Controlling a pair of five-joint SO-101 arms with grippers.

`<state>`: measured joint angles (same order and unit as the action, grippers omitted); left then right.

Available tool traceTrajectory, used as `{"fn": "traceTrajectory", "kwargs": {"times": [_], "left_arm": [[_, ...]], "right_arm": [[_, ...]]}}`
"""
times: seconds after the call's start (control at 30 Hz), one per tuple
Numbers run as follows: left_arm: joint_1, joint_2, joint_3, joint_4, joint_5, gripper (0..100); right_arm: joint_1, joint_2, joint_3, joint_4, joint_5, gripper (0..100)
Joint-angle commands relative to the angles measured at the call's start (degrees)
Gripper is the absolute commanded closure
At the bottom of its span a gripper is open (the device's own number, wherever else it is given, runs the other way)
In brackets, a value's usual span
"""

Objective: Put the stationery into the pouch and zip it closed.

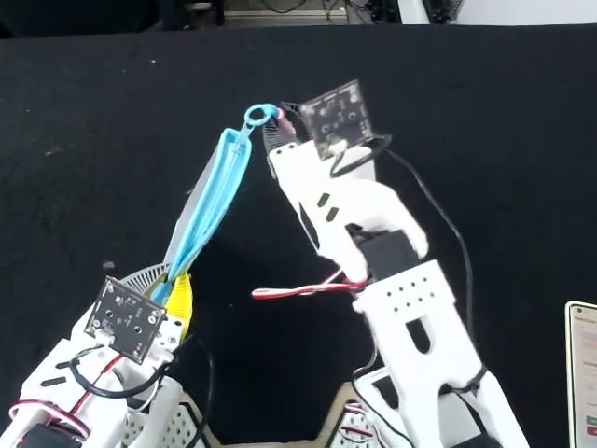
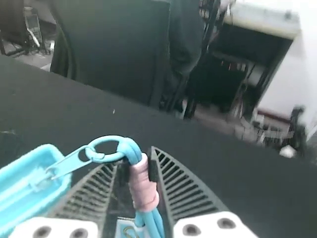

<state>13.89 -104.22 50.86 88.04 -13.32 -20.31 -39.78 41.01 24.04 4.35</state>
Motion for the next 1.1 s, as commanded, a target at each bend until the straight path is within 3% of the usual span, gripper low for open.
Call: {"fn": "traceTrajectory", "kwargs": {"times": [0.0,0.2,0.37,0.47,0.63,0.8,1.07], "left_arm": [[-0.57,0.00,-0.40,0.44,-0.35,97],[-0.75,0.00,-1.10,-0.44,-1.58,97],[-0.75,0.00,-1.36,-0.97,-2.46,97],[-1.54,0.00,-1.36,-3.69,-2.46,97],[-10.42,0.44,-1.27,-11.08,-2.46,97],[-15.52,0.53,-0.75,-21.54,-2.46,97],[-18.68,10.46,-0.66,-37.71,-2.02,97]], "right_arm": [[0.79,-2.86,-11.12,17.32,-2.46,91.9],[-5.80,-5.93,-20.18,37.89,-2.02,75.6],[-7.38,-10.51,-23.78,44.04,-2.02,76.3],[-5.19,-13.41,-23.60,44.22,-2.02,78.3],[4.92,-15.08,-17.27,43.78,-2.02,82.5],[14.33,-14.64,-3.82,37.71,-1.85,94.4],[22.15,-14.99,20.62,24.97,9.41,98.7]]}}
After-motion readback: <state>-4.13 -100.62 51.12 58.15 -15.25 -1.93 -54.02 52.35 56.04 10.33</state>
